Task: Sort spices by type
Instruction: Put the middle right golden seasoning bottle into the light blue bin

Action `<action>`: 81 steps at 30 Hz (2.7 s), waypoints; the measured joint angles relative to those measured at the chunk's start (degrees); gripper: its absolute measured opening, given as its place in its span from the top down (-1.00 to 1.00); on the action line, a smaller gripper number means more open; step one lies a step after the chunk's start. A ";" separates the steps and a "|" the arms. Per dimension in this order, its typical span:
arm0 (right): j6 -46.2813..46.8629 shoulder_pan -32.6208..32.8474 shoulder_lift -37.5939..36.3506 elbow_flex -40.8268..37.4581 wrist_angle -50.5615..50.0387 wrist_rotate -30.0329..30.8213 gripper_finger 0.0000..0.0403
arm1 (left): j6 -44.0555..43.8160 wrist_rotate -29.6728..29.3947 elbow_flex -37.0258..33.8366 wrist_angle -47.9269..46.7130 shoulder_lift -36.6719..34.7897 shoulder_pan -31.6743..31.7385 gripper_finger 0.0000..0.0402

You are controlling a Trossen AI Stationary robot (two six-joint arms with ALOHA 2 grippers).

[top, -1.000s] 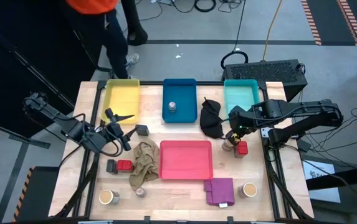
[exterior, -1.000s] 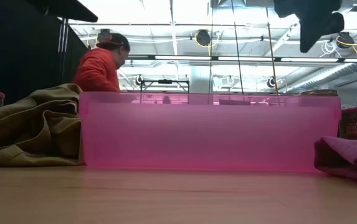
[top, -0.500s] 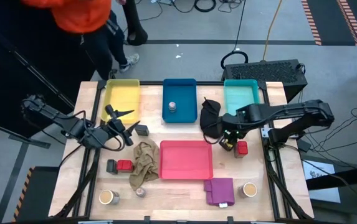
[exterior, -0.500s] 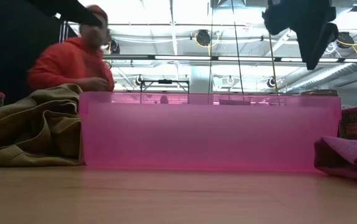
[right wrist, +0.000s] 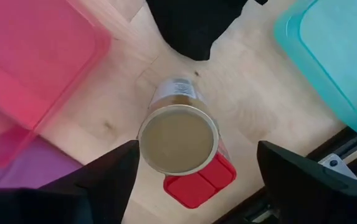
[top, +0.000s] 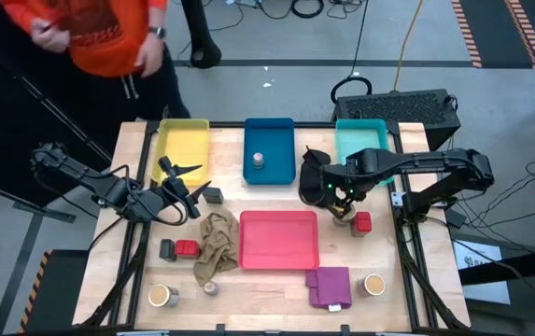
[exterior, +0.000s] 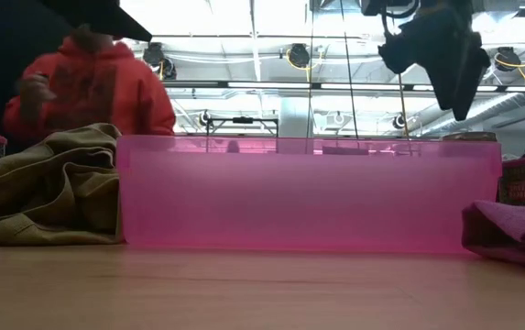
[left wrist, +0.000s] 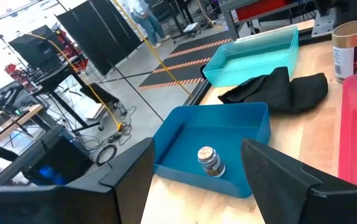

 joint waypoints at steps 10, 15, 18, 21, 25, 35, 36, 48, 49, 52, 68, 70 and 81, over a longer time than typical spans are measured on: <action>2.46 -0.26 -0.02 -0.02 0.92 0.00 -0.54 | -0.31 2.06 0.02 -0.02 0.00 0.00 -0.22; 3.53 -0.26 -0.01 -0.08 1.00 0.00 -0.54 | -0.31 2.11 0.02 -0.02 0.00 0.00 -0.22; 4.65 -0.26 -0.02 -1.42 2.00 -0.05 -0.54 | -0.31 2.11 0.02 -0.02 0.00 0.00 -0.22; 5.10 -0.24 -0.02 -3.74 3.12 -0.71 -0.54 | -0.31 2.11 0.04 -0.02 0.00 0.00 -0.22; 5.11 -0.22 -0.02 -5.93 6.17 -1.90 -0.56 | -0.31 2.11 0.04 -0.02 0.00 0.00 -0.22; 6.13 -0.15 -0.06 -9.32 10.15 -3.16 -0.57 | -0.28 2.11 0.04 -0.02 0.00 0.00 -0.22; 6.14 -0.15 -0.06 -9.96 10.50 -3.10 -0.57 | -0.28 2.11 0.04 -0.02 0.00 0.00 -0.22; 8.31 -0.13 -0.06 -13.73 13.56 -3.10 -0.43 | -0.07 2.09 0.04 -0.02 0.02 -0.01 -0.22; 8.31 -0.13 -0.06 -13.73 13.61 -3.25 -0.39 | 0.03 2.09 0.04 -0.02 0.02 -0.02 -0.22; 8.91 -0.15 -0.08 -13.70 14.12 -4.25 -0.24 | 0.07 2.09 0.04 -0.05 0.02 -0.02 -0.22; 5.27 -0.60 -0.06 4.30 9.97 -4.46 -0.22 | 1.88 -4.01 4.34 9.05 -0.57 -0.04 -0.22; 4.41 -1.49 -0.06 7.60 8.57 -4.37 -0.22 | 4.74 -4.09 4.54 11.00 -0.88 -0.13 -0.22; -5.97 -14.78 5.37 22.49 -7.21 -2.43 -0.22 | 19.08 -15.11 4.61 23.97 -1.85 0.31 -0.22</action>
